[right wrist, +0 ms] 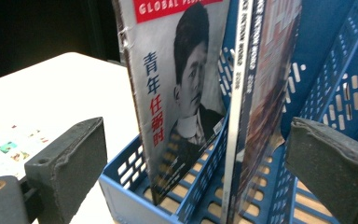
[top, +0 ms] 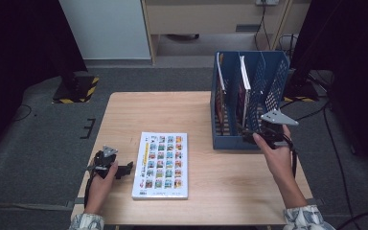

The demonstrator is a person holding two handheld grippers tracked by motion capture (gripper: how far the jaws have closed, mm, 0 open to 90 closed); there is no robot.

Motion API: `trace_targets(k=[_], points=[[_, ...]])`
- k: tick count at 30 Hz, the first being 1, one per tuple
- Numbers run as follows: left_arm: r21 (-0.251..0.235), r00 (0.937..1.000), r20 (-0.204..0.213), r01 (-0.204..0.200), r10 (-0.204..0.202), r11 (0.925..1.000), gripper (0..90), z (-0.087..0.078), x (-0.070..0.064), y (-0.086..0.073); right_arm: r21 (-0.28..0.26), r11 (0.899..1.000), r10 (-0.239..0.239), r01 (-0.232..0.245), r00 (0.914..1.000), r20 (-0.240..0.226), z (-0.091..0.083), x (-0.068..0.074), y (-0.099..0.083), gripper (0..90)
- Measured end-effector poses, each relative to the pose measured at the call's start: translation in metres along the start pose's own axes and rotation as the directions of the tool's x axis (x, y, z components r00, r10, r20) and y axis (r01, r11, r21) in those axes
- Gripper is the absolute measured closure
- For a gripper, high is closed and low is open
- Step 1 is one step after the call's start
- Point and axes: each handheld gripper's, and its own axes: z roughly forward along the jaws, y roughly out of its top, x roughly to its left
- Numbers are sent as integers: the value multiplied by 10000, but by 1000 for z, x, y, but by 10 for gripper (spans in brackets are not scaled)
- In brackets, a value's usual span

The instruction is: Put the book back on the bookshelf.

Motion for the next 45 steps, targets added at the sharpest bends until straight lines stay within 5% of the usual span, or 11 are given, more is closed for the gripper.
trace_targets(k=[7,21,39,45], points=[[13,10000,-3,7,-7,10000,5,0,-1,0,84,10000,-6,9,9994,-358,-1,6,-7,60],[13,9999,112,23,-23,10000,0,0,-1,0,384,9993,-4,44,9945,-1044,-16,40,-30,77],[43,9999,152,-54,53,10000,0,-1,-3,-1,984,9928,-420,680,9684,-2457,0,97,-44,79],[45,9998,170,-73,73,10000,0,-1,-3,-1,1570,9781,-904,1363,9588,-2692,14,121,-49,89]])
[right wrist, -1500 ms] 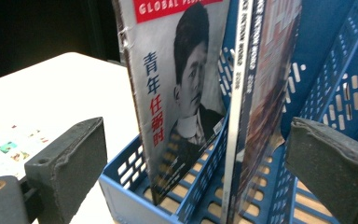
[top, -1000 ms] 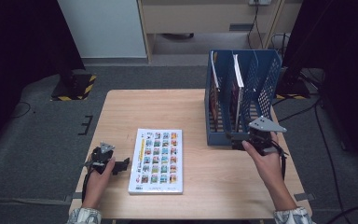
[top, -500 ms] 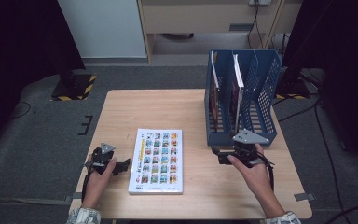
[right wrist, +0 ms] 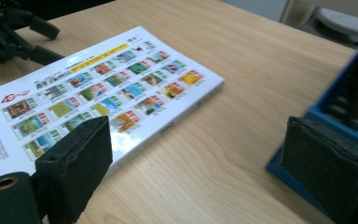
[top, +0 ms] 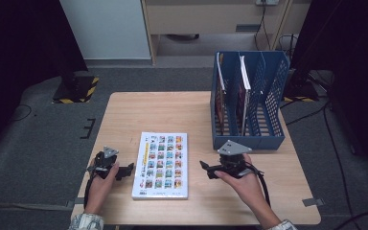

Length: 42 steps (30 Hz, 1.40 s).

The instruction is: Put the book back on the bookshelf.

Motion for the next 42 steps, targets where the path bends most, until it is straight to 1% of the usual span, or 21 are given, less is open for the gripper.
trace_targets(k=[3,6,7,9,10,13,15,17,19,20,21,22,23,25,26,28,29,32,35,38,42], points=[[-14,10000,25,-17,17,10000,0,0,0,0,146,9995,-262,266,9994,-245,12,11,1,89],[-37,10000,9,-36,36,10000,0,0,0,0,311,9992,-251,265,9986,-463,23,21,1,93],[-51,10000,15,-36,36,10000,4,0,0,0,358,9986,-360,379,9979,-531,26,25,2,98],[-89,10000,-6,3,-3,10000,14,0,1,0,394,9978,-509,535,9967,-634,31,30,3,97],[-104,10000,-21,23,-23,9999,23,-1,1,0,311,9981,-506,529,9963,-693,34,32,6,97],[-185,9997,-12,232,-233,9996,35,-1,2,1,268,9985,-450,473,9956,-824,43,36,13,105],[-107,9996,-4,281,-281,9995,51,-2,3,2,279,9981,-514,541,9948,-884,53,38,18,107],[-164,9994,-24,342,-342,9993,53,-4,3,2,445,9975,-501,542,9949,-872,65,40,20,126],[-263,9989,3,470,-470,9985,67,-7,4,3,753,9963,-351,425,9947,-964,79,42,18,150],[-346,9985,8,545,-545,9979,71,-8,4,4,937,9944,-382,481,9937,-1056,83,44,15,176],[-409,9983,38,590,-589,9974,74,-10,4,5,1052,9933,-373,486,9935,-1071,86,45,14,179],[-550,9975,102,704,-699,9960,78,-11,4,6,1111,9924,-418,533,9937,-1036,88,46,11,191],[-634,9972,161,740,-731,9952,80,-13,4,7,1129,9924,-358,484,9932,-1106,88,46,9,240],[-809,9968,367,736,-709,9940,88,-15,3,8,1191,9924,-173,321,9922,-1231,87,45,6,261],[-873,9960,508,772,-729,9932,90,-16,1,9,1246,9921,29,127,9923,-1238,87,44,5,272],[-1000,9960,731,590,-518,9932,96,-18,-3,12,1301,9914,286,-113,9909,-1316,86,41,2,331],[-1023,9951,878,538,-449,9933,109,-19,-6,13,1323,9909,430,-262,9911,-1261,86,39,0,335],[-1006,9948,981,390,-291,9942,143,-19,-14,17,1408,9889,645,-469,9903,-1233,86,37,-5,363],[-1020,9935,1127,256,-140,9945,183,-18,-21,19,1522,9868,736,-560,9909,-1126,87,37,-10,377],[-908,9906,1365,19,105,9959,234,-17,-28,21,1569,9856,813,-636,9907,-1094,88,37,-13,376],[-754,9862,1629,-163,284,9970,286,-15,-34,22,1574,9855,815,-635,9904,-1113,89,37,-14,344]])
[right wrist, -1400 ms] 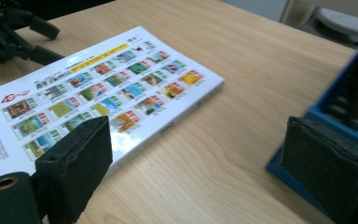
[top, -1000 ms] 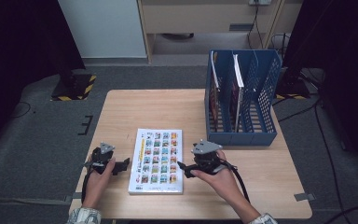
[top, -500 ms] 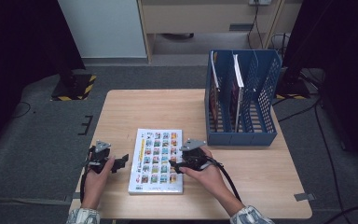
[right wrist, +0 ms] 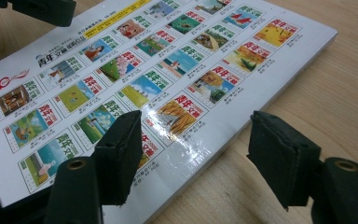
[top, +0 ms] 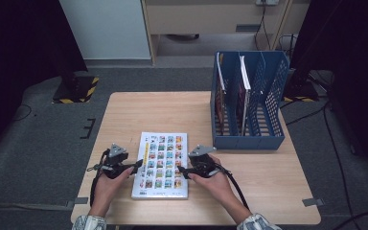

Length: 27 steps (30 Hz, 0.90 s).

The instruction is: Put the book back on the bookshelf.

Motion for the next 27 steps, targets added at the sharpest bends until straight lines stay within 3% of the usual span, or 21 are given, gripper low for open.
trace_targets(k=[11,16,22,27], points=[[268,9993,352,147,-156,9995,403,11,-4,0,354,9990,271,-265,9995,-168,8,1,-6,281],[309,9975,553,424,-441,9986,402,14,-3,0,343,9991,242,-233,9994,-262,10,2,-7,267],[383,9949,877,466,-498,9982,393,18,-6,0,276,9981,566,-555,9976,-387,11,1,-8,249],[458,9896,1118,862,-909,9952,364,21,-2,-1,214,9975,682,-672,9963,-516,13,1,-9,244]])
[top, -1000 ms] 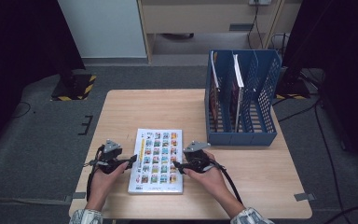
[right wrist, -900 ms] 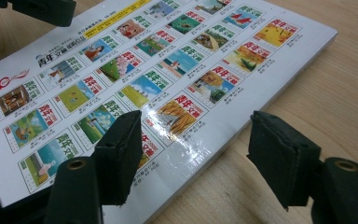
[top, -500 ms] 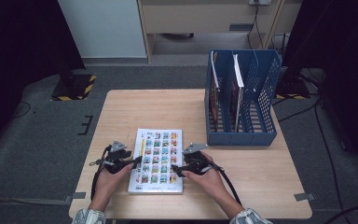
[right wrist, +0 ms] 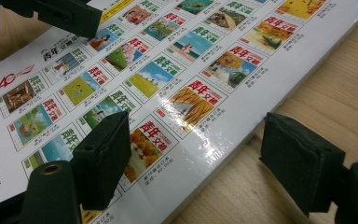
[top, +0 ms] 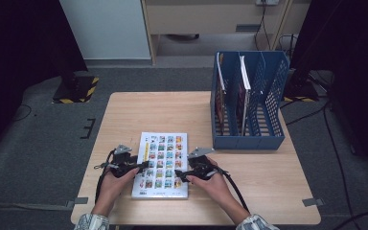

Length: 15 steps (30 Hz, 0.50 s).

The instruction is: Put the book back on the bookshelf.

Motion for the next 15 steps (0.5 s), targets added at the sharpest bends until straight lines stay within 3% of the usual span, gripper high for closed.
trace_targets(k=[9,15], points=[[-35,9998,188,99,-99,9999,301,4,2,0,-37,9983,583,-584,9982,-168,2,-2,-2,209],[67,9998,105,145,-146,9999,311,3,1,1,-186,9988,445,-450,9987,-252,4,-2,-4,199]])
